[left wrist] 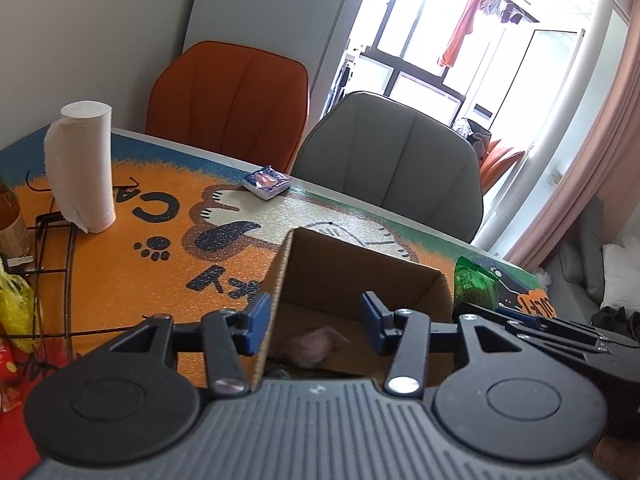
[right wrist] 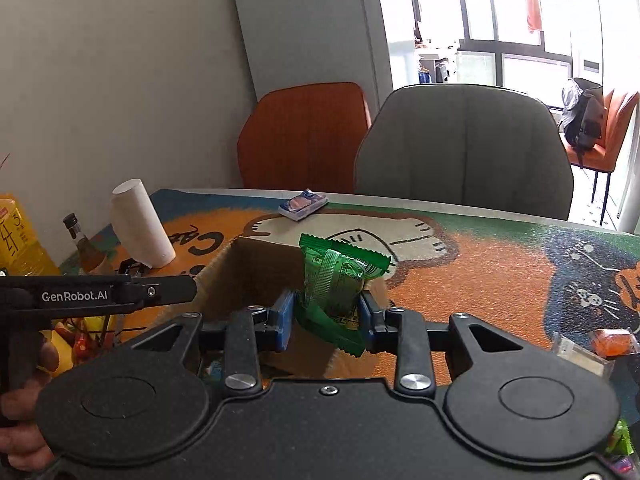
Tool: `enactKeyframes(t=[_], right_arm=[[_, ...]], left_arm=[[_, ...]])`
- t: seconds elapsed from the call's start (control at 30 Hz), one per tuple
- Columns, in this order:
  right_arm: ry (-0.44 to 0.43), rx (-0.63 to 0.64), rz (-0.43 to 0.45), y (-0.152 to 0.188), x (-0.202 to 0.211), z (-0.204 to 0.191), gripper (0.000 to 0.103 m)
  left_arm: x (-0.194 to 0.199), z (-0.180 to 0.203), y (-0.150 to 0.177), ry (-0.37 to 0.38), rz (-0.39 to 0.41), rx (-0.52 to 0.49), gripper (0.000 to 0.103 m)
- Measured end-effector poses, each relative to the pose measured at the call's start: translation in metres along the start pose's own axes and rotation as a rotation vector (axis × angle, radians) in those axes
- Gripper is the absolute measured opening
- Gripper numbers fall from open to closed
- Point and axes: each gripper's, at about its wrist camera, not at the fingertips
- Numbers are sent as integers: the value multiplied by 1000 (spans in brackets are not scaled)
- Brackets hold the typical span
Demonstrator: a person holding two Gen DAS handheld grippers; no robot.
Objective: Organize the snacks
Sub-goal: 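Open both grippers over the cardboard box to drop the snacks, then move both open grippers back to the snacks on the table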
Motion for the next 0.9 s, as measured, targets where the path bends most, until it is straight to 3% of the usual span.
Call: enactKeyframes(t=[0.07,0.17,0.37,0.53,0.9], right_arm=[[-18,9,-4,-2,-3,-5,33],[-19,21,1,-3,-2,-11,44],[16,-15,7,1,11,-3,44],[58,-38,28,9,30,8,54],[104,-92,45,31,68,28,74]], left_arm=[[1,-4,0,-9,2,3,54],[4,-7,0,-16,3,4,58],[10,-6,4,-32,9,-4,80],[17,0,10,-45,16,-13,94],[31,26,30,-25,1,-79,96]])
Point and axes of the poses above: each gripper's, at about its wrist camera, not at the fingertips, and x roughly against the way its jaws point, z to its right, y to its underside, and after that the axes turned 13 degrees about -y, right-handed
